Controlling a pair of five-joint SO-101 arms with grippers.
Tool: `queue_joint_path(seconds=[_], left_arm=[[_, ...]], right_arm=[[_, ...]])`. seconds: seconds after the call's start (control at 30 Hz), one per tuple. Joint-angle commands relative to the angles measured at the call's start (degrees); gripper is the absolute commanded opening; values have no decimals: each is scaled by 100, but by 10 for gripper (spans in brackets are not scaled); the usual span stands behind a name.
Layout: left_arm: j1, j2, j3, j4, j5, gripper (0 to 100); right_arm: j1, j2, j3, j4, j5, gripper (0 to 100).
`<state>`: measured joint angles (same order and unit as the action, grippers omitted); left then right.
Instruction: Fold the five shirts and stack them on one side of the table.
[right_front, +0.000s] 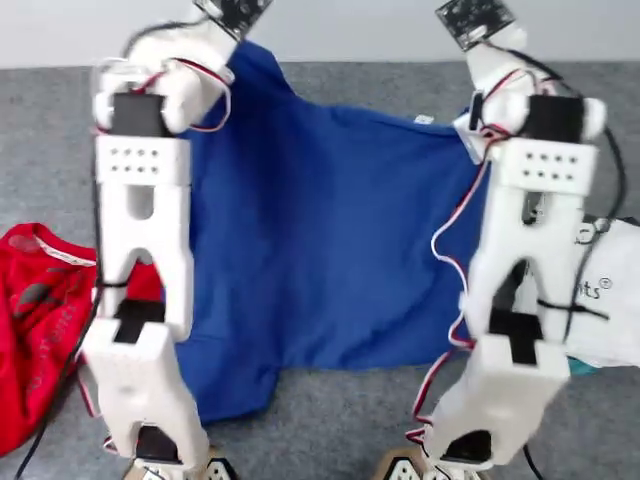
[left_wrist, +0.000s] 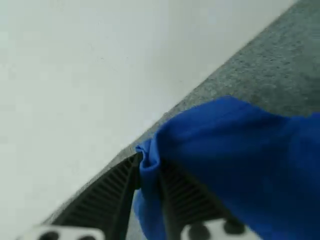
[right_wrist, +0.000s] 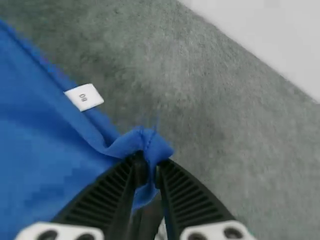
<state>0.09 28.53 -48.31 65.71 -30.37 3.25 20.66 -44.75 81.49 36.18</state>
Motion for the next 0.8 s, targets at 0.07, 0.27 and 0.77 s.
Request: queue_joint_path(seconds=[0.07, 0.27, 0.77], left_arm=[[-132, 791, -40, -1618, -62, 14], [-308, 1178, -40, -2954, -62, 14], [-360, 1160, -119, -484, -431, 14]], right_arm=[[13, 629, -18, -1393, 44, 11], [-31, 971, -18, -3169, 62, 10], [-207, 1446, -18, -2255, 88, 10]])
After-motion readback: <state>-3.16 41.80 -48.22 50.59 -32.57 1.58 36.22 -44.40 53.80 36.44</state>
